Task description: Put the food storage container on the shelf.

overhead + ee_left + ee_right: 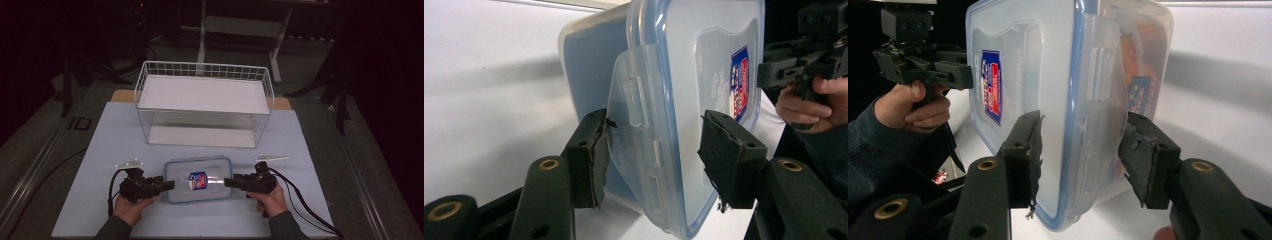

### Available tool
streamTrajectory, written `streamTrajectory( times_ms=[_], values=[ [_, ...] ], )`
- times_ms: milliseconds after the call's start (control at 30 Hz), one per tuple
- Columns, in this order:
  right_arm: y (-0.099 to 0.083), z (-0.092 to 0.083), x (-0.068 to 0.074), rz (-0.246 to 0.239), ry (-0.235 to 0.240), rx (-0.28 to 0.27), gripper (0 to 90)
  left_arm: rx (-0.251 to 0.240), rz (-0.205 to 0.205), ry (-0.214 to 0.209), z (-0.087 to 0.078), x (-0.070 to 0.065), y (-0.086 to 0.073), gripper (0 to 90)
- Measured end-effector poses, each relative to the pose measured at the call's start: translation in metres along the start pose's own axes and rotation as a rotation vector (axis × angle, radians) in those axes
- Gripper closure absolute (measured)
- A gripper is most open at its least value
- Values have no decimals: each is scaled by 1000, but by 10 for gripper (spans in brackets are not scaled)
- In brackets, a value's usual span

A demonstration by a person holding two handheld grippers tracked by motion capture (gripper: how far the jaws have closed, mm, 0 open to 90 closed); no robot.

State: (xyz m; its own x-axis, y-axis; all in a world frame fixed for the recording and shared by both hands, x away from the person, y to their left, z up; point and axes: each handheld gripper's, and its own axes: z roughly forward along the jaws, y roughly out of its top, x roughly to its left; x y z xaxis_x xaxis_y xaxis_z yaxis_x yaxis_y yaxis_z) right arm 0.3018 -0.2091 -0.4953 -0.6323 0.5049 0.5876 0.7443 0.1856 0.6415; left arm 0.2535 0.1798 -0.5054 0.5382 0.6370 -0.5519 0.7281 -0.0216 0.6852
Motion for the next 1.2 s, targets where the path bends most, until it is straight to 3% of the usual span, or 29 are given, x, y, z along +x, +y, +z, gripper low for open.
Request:
streamTrajectory(
  times_ms=[100,367,600,667,800,1033,1200],
  values=[
    [-1,-1,2,-22,-19,11,518,0,32,18,0,-5,0,465],
    [-5,2,9,-55,-42,2,519,-18,56,74,-2,-9,2,437],
    [-4,2,12,-60,-38,-17,519,-45,43,44,-6,-6,2,457],
    [-3,1,12,-59,-30,-32,519,-73,34,23,-10,-6,3,466],
    [-3,0,13,-57,-19,-51,519,-101,36,20,-13,-7,4,473],
    [0,-4,14,-56,-2,-81,525,-116,35,-13,-15,-7,5,494],
    [0,-6,15,-64,-5,-89,525,-112,42,-1,-15,-9,6,491]
  ],
)
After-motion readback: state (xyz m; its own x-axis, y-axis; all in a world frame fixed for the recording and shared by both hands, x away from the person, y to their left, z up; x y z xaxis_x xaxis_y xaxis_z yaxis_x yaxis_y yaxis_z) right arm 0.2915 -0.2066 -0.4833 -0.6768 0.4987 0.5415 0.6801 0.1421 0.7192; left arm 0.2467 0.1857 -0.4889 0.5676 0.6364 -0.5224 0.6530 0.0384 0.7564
